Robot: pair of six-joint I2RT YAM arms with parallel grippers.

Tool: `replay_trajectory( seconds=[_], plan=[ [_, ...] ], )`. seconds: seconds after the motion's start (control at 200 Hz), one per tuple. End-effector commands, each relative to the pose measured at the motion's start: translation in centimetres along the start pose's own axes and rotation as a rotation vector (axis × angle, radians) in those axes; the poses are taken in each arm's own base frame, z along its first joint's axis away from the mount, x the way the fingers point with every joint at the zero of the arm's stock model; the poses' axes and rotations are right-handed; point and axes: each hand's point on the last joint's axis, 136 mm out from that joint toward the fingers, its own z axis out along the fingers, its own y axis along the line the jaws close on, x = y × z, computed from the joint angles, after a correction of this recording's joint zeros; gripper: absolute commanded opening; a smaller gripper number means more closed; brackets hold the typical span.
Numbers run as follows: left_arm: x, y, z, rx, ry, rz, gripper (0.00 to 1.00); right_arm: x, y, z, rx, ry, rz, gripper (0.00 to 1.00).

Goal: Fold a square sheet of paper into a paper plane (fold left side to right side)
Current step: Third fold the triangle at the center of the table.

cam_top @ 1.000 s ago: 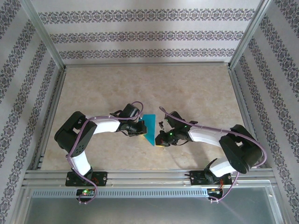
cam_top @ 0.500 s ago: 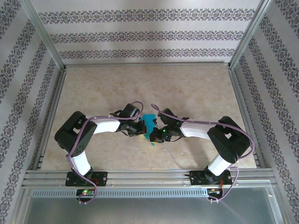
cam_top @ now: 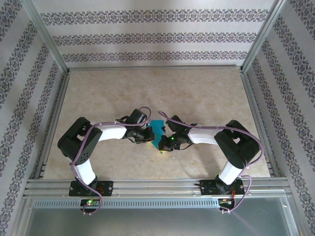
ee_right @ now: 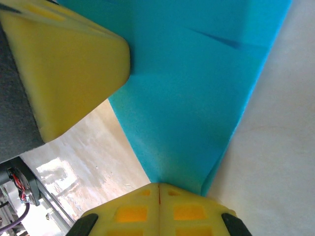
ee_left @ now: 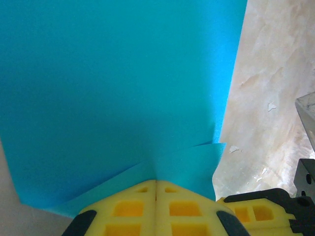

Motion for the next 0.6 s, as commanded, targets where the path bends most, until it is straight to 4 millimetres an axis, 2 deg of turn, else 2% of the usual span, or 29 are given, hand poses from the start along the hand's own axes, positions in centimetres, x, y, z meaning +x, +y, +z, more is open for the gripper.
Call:
replay_trajectory(
  seconds=[0.0, 0.15, 0.28, 0.43, 0.595],
  plan=[
    [-0.3, 0.8, -0.5, -0.056, -0.037, -0.006, 0.08, 1.0, -3.0, 0.8, 0.105, 0.034, 0.034, 0.0],
    [-1.4, -1.5, -2.8, 0.011, -0.125, 0.048, 0.09, 1.0, -3.8, 0.5, 0.115, 0.033, 0.041, 0.0],
    [-1.0, -2.5, -4.0, 0.059, -0.143, 0.054, 0.08, 0.9, -4.3, 0.4, 0.135, 0.028, 0.039, 0.0],
    [0.5, -2.9, -4.1, 0.12, -0.117, 0.023, 0.05, 1.0, -4.7, 0.6, 0.151, 0.034, 0.051, 0.0],
    [2.0, -2.6, -3.2, 0.163, -0.083, -0.022, 0.03, 1.0, -5.1, 0.6, 0.178, 0.034, 0.058, 0.0]
  ],
)
